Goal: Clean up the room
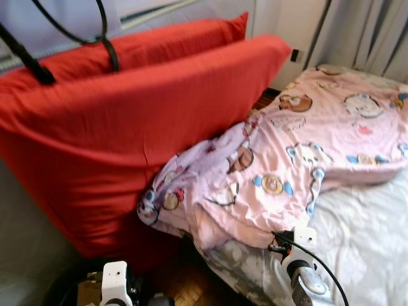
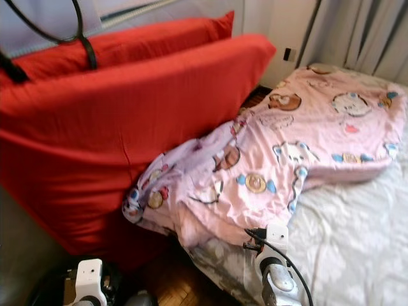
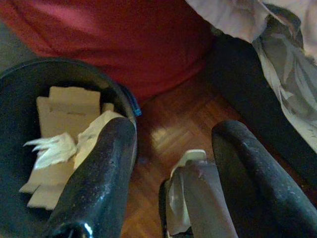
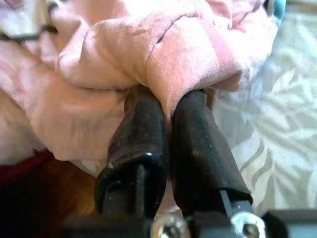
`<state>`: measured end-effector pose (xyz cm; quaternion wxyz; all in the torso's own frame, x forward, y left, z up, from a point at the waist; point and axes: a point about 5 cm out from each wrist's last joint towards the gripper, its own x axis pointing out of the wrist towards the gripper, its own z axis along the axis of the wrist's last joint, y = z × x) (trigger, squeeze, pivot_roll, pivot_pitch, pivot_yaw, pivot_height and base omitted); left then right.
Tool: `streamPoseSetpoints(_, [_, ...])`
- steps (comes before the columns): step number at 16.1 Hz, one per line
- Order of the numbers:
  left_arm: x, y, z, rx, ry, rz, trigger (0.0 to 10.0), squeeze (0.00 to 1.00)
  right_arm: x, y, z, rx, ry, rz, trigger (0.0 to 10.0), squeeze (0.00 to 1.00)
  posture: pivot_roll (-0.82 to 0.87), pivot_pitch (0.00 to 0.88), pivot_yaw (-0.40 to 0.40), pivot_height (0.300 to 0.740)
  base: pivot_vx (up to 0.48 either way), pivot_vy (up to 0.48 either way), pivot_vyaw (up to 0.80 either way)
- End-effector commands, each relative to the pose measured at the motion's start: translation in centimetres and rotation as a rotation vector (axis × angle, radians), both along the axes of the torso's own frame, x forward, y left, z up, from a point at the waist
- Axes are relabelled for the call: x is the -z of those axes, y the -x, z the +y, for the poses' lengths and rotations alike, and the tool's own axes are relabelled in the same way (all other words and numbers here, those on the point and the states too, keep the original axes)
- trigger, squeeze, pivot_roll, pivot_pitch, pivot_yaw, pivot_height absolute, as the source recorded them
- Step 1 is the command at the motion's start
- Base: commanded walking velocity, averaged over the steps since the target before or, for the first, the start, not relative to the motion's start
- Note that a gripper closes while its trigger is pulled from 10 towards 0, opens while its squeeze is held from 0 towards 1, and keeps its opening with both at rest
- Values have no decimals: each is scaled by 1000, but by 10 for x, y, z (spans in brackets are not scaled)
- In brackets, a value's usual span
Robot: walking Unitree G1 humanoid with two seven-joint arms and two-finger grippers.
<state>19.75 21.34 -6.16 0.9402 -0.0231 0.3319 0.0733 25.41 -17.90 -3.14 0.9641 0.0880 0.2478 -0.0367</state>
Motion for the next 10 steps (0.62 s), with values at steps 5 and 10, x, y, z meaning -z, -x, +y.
streamPoseSetpoints(5, [20,33,6,-8,-24,158,10000,0,1,1,-1,-3,1,1,10000,0,16,0,21,740,0,0,0])
streamPoseSetpoints(10, [21,34,7,-11,-26,171,10000,0,-4,-4,-3,5,-3,-28,10000,0,21,0,2,740,0,0,0])
